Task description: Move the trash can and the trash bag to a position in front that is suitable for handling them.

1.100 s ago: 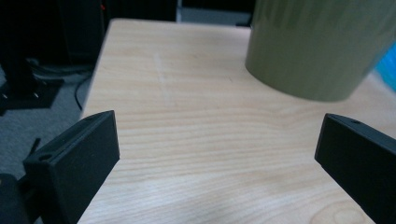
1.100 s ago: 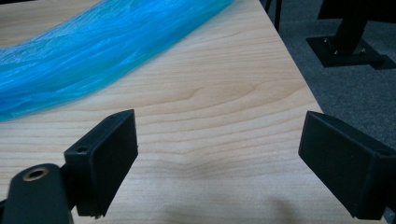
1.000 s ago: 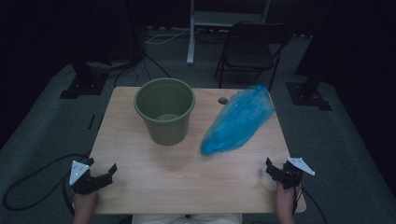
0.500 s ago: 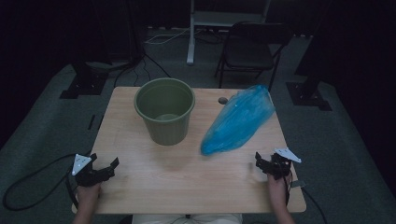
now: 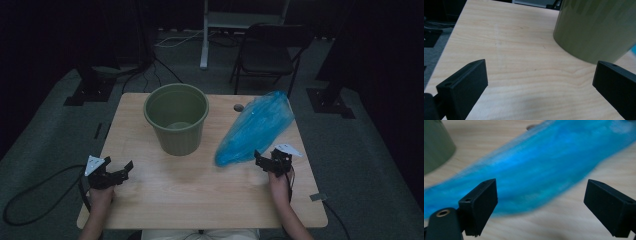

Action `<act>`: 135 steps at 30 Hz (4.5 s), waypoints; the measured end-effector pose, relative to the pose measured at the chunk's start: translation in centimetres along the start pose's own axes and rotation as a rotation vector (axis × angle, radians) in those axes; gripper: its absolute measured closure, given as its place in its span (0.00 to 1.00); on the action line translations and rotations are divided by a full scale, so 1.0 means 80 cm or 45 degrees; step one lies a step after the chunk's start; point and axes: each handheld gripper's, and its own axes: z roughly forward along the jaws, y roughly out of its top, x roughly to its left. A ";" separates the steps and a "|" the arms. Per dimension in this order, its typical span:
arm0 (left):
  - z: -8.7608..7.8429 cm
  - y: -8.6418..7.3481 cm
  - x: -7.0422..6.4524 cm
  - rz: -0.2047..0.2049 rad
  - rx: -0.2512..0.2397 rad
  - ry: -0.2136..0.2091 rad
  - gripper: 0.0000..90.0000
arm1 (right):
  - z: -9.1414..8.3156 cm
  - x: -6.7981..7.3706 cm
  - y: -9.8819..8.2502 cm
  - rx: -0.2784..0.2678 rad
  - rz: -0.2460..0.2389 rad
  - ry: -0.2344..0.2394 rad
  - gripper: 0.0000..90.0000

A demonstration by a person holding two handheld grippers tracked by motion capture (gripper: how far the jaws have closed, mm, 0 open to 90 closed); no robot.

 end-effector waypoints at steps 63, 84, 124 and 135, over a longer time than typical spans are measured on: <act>0.163 0.107 -0.019 0.064 0.060 -0.008 0.00 | 0.190 0.140 0.134 0.127 0.047 0.371 0.14; 0.134 0.098 -0.038 0.121 0.122 -0.081 0.01 | 0.149 0.133 0.115 0.156 -0.023 0.444 0.17; 0.004 0.033 -0.105 0.288 0.193 -0.280 0.03 | -0.003 0.121 0.009 0.137 -0.066 0.617 0.17; 0.001 0.028 -0.111 0.283 0.165 -0.309 0.03 | -0.013 0.115 0.003 0.137 -0.069 0.624 0.17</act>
